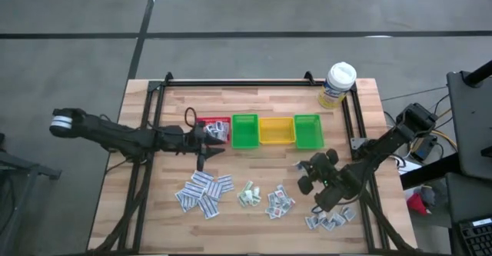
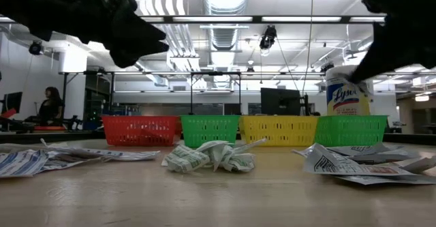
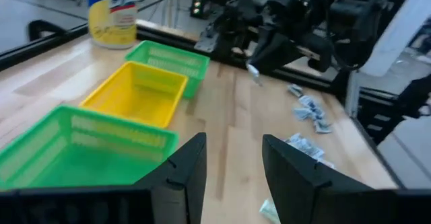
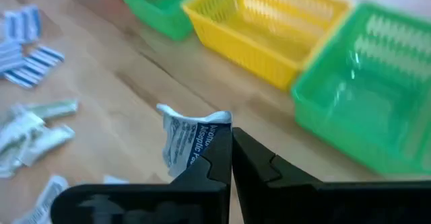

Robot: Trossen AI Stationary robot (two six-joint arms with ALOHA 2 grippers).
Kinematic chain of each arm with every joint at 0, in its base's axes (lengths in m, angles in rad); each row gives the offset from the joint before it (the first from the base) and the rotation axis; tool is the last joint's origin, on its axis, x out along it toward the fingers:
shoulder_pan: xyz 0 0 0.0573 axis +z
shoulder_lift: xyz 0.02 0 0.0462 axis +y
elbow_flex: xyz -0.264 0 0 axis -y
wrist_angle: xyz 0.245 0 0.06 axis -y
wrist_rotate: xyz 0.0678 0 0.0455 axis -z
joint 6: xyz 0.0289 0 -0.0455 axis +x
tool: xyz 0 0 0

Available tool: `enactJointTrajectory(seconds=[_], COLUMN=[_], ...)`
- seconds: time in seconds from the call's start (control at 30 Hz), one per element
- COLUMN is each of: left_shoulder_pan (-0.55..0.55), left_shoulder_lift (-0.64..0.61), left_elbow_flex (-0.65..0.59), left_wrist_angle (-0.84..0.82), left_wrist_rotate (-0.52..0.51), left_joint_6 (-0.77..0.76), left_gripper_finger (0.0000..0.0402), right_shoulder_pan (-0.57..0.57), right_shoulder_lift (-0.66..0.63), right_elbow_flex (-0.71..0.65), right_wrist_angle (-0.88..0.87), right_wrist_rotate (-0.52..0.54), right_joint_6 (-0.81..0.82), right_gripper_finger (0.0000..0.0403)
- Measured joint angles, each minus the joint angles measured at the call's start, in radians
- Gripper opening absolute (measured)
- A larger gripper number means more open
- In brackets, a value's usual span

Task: Pick & Place First Aid Supplies
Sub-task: Put the alcohol pad into the red basket

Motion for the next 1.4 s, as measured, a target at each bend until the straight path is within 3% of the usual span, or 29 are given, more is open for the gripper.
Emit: enactJointTrajectory(seconds=[0.23,0.53,0.87,1.03,1.4], left_shoulder_pan=[-0.002,-0.008,-0.008,-0.008,-0.008], left_shoulder_lift=[0.127,0.246,0.370,0.425,0.514], left_elbow_flex=[0.013,0.109,0.220,0.267,0.357], left_wrist_angle=[0.212,0.236,0.237,0.235,0.237], left_wrist_rotate=[0.107,0.119,0.120,0.120,0.117], left_joint_6=[-0.007,-0.007,0.028,0.044,0.095], left_gripper_finger=[0.0138,0.0138,0.0138,0.0138,0.0138], right_shoulder_pan=[-0.063,-0.124,-0.139,-0.146,-0.194], right_shoulder_lift=[0.000,0.000,0.029,0.079,0.224], right_elbow_flex=[0.046,0.085,0.114,0.116,0.117], right_wrist_angle=[0.175,0.435,0.506,0.679,1.051], right_wrist_rotate=[0.051,0.109,0.265,0.366,0.419], right_joint_6=[-0.337,-0.774,-0.880,-0.985,-1.236], right_gripper_finger=[0.0008,0.0008,0.0008,0.0008,0.0008])
